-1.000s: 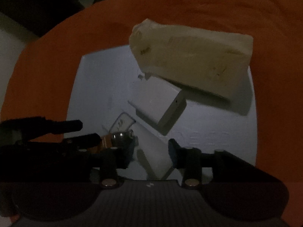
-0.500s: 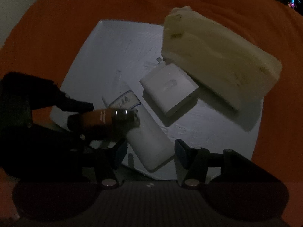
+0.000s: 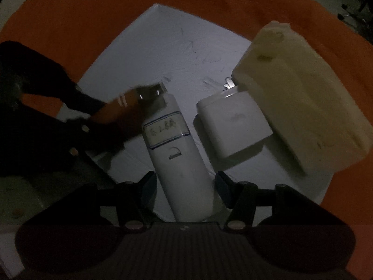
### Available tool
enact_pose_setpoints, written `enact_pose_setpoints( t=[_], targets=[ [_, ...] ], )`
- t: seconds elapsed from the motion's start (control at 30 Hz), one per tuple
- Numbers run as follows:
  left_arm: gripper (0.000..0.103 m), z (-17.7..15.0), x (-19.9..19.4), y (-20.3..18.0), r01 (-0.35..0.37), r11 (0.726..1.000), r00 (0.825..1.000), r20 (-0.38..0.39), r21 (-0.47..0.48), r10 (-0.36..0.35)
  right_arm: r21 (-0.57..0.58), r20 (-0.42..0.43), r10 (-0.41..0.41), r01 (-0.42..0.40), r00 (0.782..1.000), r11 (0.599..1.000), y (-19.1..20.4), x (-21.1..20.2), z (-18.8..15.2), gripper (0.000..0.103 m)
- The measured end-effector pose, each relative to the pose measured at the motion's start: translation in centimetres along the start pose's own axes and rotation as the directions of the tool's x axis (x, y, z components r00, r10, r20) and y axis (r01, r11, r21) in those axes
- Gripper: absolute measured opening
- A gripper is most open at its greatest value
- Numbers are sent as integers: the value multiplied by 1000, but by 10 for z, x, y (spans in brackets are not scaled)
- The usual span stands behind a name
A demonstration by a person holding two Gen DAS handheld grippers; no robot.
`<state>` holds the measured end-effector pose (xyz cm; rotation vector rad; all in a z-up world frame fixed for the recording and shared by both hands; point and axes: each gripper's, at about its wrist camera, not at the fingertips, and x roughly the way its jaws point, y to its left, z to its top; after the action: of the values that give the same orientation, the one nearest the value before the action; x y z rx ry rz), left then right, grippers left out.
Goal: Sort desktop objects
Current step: 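Grasp the orange SPRING WIND bottle with the left gripper while the right gripper grasps the white remote, then lift the bottle with the left gripper while the right gripper lifts the remote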
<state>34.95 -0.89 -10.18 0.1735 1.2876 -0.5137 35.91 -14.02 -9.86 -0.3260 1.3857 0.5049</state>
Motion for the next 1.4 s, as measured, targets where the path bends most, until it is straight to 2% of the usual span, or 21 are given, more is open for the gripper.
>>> enact_pose_setpoints(
  t=[0.13, 0.37, 0.67, 0.93, 1.07, 1.17, 1.23, 1.27, 1.4],
  targets=[
    [21, 2, 1, 11, 1, 998, 1000, -1, -56, -1, -16, -13, -17, 17, 1000, 1000, 3, 2, 2, 61],
    [21, 0, -3, 14, 4, 997, 1000, -13, -71, -5, 3, 24, -26, 26, 999, 1000, 5, 1, 3, 52],
    [21, 1, -3, 15, 22, 995, 1000, 0, -96, -22, 146, 82, 39, -51, 996, 988, -20, -11, -8, 50],
    [21, -2, -11, 10, 31, 994, 999, 44, -104, -27, 228, 193, 101, -145, 976, 963, -32, -38, -10, 48],
    [21, 1, -16, 8, 33, 994, 998, 54, -100, -28, 246, 221, 105, -160, 970, 956, -37, -51, -10, 47],
    [21, 3, -19, 6, 35, 995, 998, 54, -95, -30, 243, 211, 101, -153, 972, 958, -34, -50, -10, 43],
    [21, 2, -17, 5, 16, 996, 999, 45, -85, -13, 228, 185, 86, -128, 979, 965, -30, -43, -12, 27],
    [21, 3, -15, 5, 4, 997, 999, 34, -83, -1, 220, 181, 71, -111, 981, 969, -28, -41, -14, 25],
    [21, 3, -2, 6, -36, 995, 999, -15, -92, 35, 236, 175, 36, -78, 984, 969, -29, -35, -14, 24]
  ],
)
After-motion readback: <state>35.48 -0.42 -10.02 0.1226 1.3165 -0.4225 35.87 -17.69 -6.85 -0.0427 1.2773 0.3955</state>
